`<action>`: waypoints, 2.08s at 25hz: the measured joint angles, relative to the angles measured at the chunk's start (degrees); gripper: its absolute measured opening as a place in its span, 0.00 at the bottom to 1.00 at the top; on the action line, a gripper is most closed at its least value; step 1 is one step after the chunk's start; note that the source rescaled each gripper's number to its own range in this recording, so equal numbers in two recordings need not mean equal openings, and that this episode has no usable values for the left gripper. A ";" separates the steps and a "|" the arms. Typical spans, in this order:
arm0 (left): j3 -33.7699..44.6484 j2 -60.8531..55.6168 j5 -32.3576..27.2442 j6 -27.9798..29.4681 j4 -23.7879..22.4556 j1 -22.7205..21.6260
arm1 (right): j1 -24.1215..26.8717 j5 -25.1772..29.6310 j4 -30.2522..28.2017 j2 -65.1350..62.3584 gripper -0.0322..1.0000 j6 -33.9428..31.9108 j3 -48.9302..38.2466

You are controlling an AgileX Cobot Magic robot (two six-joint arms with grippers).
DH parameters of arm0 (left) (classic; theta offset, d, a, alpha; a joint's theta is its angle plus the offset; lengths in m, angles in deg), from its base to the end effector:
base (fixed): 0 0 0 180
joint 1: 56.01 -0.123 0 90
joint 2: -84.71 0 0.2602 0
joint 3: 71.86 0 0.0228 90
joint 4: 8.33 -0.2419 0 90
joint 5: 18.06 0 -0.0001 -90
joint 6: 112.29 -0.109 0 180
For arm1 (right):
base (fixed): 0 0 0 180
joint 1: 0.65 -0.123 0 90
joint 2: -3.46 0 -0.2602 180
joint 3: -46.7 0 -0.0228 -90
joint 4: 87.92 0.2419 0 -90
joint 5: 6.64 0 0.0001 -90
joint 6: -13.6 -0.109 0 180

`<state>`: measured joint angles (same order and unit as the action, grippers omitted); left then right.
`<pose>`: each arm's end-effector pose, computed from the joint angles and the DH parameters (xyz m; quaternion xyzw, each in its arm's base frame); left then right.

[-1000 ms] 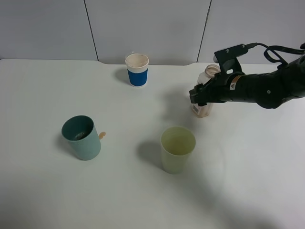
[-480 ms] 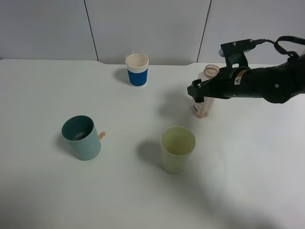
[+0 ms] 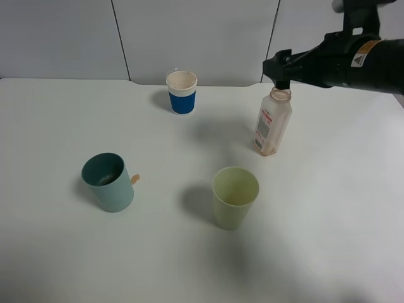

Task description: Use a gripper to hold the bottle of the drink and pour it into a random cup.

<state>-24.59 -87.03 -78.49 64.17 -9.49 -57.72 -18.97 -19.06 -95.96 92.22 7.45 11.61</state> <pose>0.0269 0.0027 0.2683 0.0131 0.8477 0.0344 0.5292 0.2926 0.1003 0.2272 -0.1521 0.8127 0.0936 0.5547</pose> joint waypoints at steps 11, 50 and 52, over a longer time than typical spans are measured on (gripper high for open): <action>0.00 0.00 0.00 0.00 0.00 0.00 | 2.32 9.20 -4.41 -17.68 1.00 -0.04 0.00; 0.00 0.00 0.00 0.00 0.00 0.00 | 13.99 76.74 -6.87 -75.87 1.00 -0.33 0.00; 0.00 0.00 0.00 0.00 0.00 0.00 | 13.99 77.77 -6.87 -76.93 1.00 -0.22 0.00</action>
<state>-24.59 -87.03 -78.49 64.17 -9.49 -57.72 -4.98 58.71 -102.82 15.29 7.23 11.61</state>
